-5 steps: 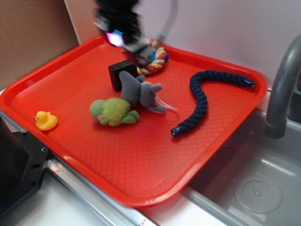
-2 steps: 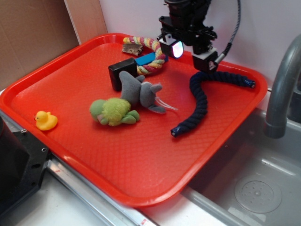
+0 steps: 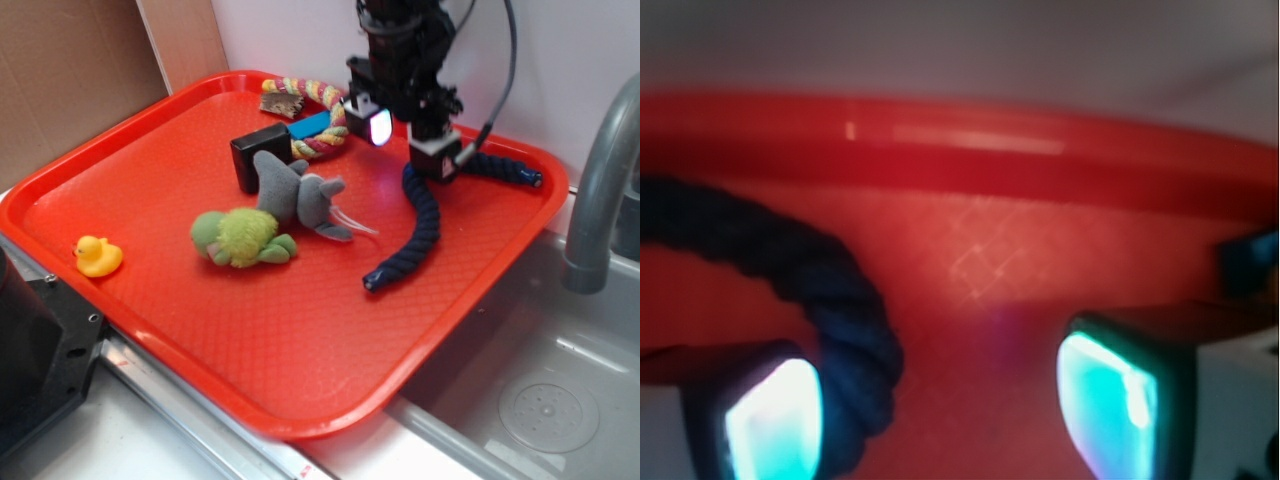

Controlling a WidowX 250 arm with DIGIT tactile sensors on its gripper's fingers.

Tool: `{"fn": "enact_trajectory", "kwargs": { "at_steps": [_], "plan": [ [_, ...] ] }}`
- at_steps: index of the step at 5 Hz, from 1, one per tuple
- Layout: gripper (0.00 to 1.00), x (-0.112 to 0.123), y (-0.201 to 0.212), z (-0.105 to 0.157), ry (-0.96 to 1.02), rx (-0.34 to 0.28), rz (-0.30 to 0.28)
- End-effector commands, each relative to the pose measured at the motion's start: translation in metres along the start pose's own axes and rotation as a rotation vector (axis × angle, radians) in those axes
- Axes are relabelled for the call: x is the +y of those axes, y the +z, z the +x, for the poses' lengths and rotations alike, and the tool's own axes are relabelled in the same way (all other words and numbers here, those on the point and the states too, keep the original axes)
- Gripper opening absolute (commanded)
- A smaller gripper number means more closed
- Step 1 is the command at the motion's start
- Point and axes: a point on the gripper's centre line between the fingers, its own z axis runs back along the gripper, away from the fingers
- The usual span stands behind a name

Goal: Grab the blue rope.

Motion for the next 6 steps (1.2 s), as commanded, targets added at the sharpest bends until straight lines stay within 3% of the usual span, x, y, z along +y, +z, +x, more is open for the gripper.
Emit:
{"fn": "enact_trajectory", "kwargs": {
  "at_steps": [1,2,3,4,6],
  "plan": [
    [0.37,-0.019,-0.012,0.010,-0.088,-0.007,0.000],
    [0.00,-0.010,0.007,0.002,-0.065,-0.038,0.012],
    [0.00,0.004,0.024,-0.012,-0.047,-0.058,0.004],
    [0.00,0.022,0.046,-0.040,-0.001,-0.027,0.030],
    [0.00,0.100,0.148,-0.111,0.363,-0.017,0.022]
  ]
}}
